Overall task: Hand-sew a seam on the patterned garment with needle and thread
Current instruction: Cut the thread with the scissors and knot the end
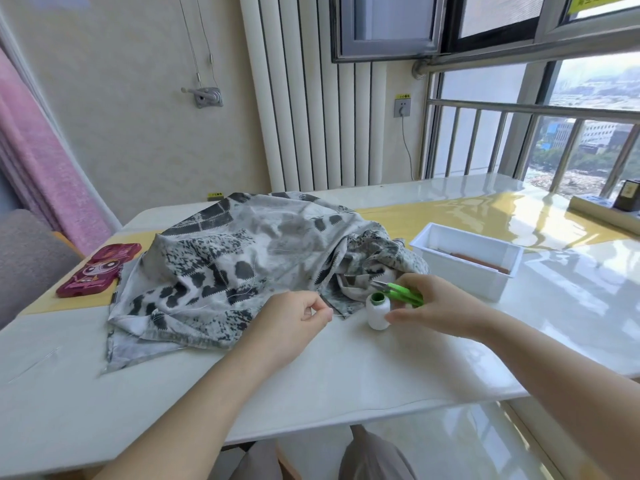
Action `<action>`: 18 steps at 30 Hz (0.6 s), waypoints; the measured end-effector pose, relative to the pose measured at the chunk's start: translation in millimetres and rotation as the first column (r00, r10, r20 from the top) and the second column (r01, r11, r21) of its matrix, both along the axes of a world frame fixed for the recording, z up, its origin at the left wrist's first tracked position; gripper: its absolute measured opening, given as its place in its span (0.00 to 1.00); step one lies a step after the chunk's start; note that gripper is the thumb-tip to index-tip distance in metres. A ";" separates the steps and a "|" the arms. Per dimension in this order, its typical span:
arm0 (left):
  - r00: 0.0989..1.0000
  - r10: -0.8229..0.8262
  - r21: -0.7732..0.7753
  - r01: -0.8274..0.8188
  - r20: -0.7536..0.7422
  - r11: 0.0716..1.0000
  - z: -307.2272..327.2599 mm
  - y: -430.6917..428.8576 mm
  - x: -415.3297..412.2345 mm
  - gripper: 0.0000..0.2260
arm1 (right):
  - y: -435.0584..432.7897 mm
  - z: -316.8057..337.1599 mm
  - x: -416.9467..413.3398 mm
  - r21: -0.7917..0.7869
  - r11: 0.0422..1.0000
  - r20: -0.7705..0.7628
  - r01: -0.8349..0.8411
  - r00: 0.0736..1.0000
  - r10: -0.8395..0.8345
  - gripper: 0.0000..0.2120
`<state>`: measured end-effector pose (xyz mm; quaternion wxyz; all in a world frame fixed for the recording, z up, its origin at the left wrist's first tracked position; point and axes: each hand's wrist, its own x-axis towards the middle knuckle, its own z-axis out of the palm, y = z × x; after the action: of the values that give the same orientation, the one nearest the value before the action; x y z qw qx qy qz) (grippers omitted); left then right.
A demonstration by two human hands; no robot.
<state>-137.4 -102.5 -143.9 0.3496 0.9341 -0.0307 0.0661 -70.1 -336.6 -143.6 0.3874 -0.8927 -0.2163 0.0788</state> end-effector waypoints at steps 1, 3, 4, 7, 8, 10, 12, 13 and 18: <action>1.000 0.002 -0.004 -0.002 -0.006 1.000 0.7 0.3 -1.4 0.08 | -2.2 1.6 -1.6 -0.013 0.999 0.015 0.030 0.999 -0.030 0.11; 1.000 -0.006 -0.016 0.006 -0.015 1.000 2.1 0.5 -3.8 0.08 | -4.3 8.0 -9.3 0.019 0.996 0.018 0.084 0.996 -0.084 0.16; 1.000 -0.010 -0.019 0.010 -0.016 1.000 2.4 1.0 -4.4 0.08 | -4.6 13.0 -15.5 0.077 0.991 -0.012 0.112 0.994 -0.111 0.20; 1.000 -0.005 -0.018 0.004 -0.014 1.000 3.8 3.2 -6.5 0.09 | -5.3 28.8 -38.6 0.290 0.943 -0.203 0.161 0.974 -0.104 0.21; 1.000 -0.005 -0.017 0.005 -0.009 1.000 4.5 3.8 -7.6 0.09 | -5.1 31.7 -46.4 0.314 0.938 -0.255 0.147 0.965 -0.066 0.20; 1.000 -0.007 -0.022 0.007 0.006 1.000 6.4 4.1 -10.3 0.09 | -3.6 30.7 -57.0 0.275 0.956 -0.358 0.100 0.934 0.006 0.19; 1.000 -0.012 -0.023 0.012 0.011 1.000 8.5 3.7 -13.2 0.09 | -0.2 26.3 -60.7 0.200 0.976 -0.505 0.085 0.863 0.029 0.20; 1.000 -0.015 -0.020 0.015 0.009 1.000 9.1 3.5 -14.6 0.09 | 1.8 24.3 -60.7 0.174 0.981 -0.587 0.089 0.809 0.031 0.20; 1.000 -0.025 -0.015 0.025 -0.002 1.000 10.4 2.3 -20.6 0.08 | 12.5 16.4 -54.6 0.140 0.971 -0.846 0.194 0.533 0.016 0.18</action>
<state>-158.0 -100.2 -133.5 0.3572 0.9311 -0.0415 0.0608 -124.7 -324.1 -127.2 0.5418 -0.7066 0.0352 0.4538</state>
